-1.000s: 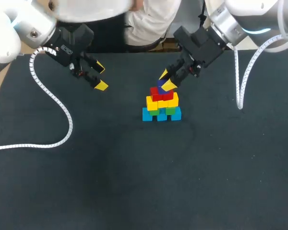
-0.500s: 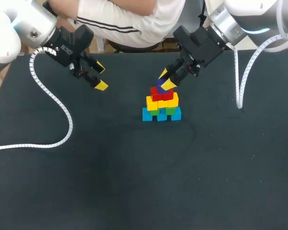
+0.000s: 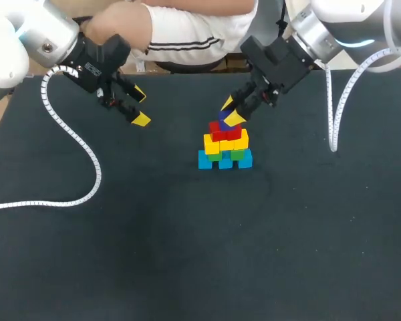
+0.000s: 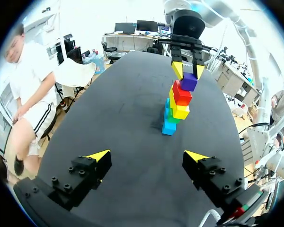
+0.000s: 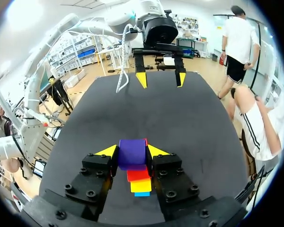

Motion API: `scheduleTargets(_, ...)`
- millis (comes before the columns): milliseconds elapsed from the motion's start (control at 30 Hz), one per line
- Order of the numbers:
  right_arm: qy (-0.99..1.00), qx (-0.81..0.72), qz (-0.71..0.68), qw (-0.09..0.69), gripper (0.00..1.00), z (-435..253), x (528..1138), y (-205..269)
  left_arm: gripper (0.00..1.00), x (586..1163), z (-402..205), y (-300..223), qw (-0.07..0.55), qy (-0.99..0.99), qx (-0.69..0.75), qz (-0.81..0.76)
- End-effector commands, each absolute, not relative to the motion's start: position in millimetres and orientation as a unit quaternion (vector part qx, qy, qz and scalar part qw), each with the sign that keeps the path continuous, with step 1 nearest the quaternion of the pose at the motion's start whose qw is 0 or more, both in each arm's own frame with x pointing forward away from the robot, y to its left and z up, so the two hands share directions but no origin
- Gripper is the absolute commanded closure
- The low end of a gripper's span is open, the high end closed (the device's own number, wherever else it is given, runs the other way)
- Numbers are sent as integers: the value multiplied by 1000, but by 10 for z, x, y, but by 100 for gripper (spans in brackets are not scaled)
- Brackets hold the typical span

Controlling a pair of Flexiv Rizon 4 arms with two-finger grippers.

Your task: Place the blue cubes, place green cubes on the blue cubes, place the yellow cubes on the green cubes, then place the red cubes on the yellow cubes, and place purple cube on the red cubes.

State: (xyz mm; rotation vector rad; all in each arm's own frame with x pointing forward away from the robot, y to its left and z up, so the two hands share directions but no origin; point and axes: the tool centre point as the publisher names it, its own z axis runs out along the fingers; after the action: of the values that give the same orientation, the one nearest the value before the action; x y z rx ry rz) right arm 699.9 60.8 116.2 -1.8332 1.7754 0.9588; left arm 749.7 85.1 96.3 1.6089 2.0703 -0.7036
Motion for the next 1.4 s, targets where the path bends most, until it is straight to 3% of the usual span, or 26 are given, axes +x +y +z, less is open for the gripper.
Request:
scheduleTargets(33,638,-658,344,204,82,1168,7009,615,0,7491,960,861,213,744,580,-253)
scheduleTargets(100,638,-658,344,204,74,1168,7010,615,0,7491,960,861,213,744,580,-253)
scheduleTargets(167,639,-657,345,203,59,1167,7011,616,0,7491,960,861,213,744,580,-253)
scheduleTargets(267,639,-657,345,202,53,1166,7012,618,0,7491,960,861,213,744,580,-253)
scheduleTargets(433,640,-656,346,203,52,1166,7016,616,0,7491,960,861,213,744,580,-253)
scheduleTargets(467,640,-655,346,203,40,1170,7018,613,0,7491,960,861,213,744,580,-253)
scheduleTargets(500,641,-655,345,204,16,1175,7020,609,0,7491,960,861,213,744,580,-253)
scheduleTargets(533,641,-654,345,205,0,1179,7021,604,0,7491,960,861,213,744,580,-253)
scheduleTargets(1400,633,-645,312,293,0,1642,6848,207,0,7491,960,861,213,744,580,-253)
